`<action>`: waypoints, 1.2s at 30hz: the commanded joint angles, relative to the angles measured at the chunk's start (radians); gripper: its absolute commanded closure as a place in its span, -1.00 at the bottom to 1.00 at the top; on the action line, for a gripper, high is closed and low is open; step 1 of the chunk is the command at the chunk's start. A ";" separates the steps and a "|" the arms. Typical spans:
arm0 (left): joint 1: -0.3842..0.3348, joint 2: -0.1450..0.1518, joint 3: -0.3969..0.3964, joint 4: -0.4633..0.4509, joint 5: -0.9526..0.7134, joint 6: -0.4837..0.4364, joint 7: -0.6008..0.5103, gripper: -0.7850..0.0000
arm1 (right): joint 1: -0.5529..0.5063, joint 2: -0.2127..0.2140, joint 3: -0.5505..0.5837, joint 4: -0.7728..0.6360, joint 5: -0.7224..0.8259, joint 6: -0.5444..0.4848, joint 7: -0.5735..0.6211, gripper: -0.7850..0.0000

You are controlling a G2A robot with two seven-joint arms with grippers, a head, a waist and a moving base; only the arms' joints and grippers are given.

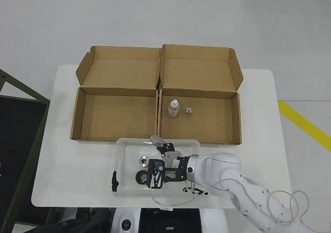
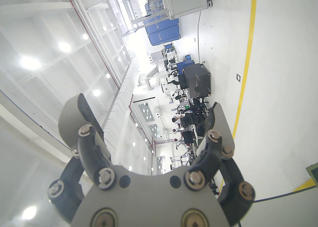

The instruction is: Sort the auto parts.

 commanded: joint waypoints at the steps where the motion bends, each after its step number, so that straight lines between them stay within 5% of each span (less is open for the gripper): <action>1: 0.000 0.000 0.000 0.000 0.000 0.000 0.000 -1.00 | 0.004 -0.004 -0.017 0.008 -0.007 -0.003 0.001 -1.00; 11: 0.000 0.000 0.000 0.000 0.000 0.000 0.000 -1.00 | 0.036 -0.024 -0.071 0.085 0.031 -0.034 -0.039 -0.97; 13: 0.000 0.000 0.000 0.000 0.000 0.000 0.000 -1.00 | 0.041 -0.028 -0.080 0.100 0.044 -0.038 -0.037 -0.44; 22: 0.000 0.000 0.000 0.000 0.000 0.000 0.000 -1.00 | 0.067 -0.040 -0.078 0.161 0.080 -0.015 -0.010 -0.11; 36: 0.000 0.000 0.000 0.000 0.000 0.000 0.000 -1.00 | 0.063 -0.041 -0.050 0.191 0.070 0.000 0.015 0.02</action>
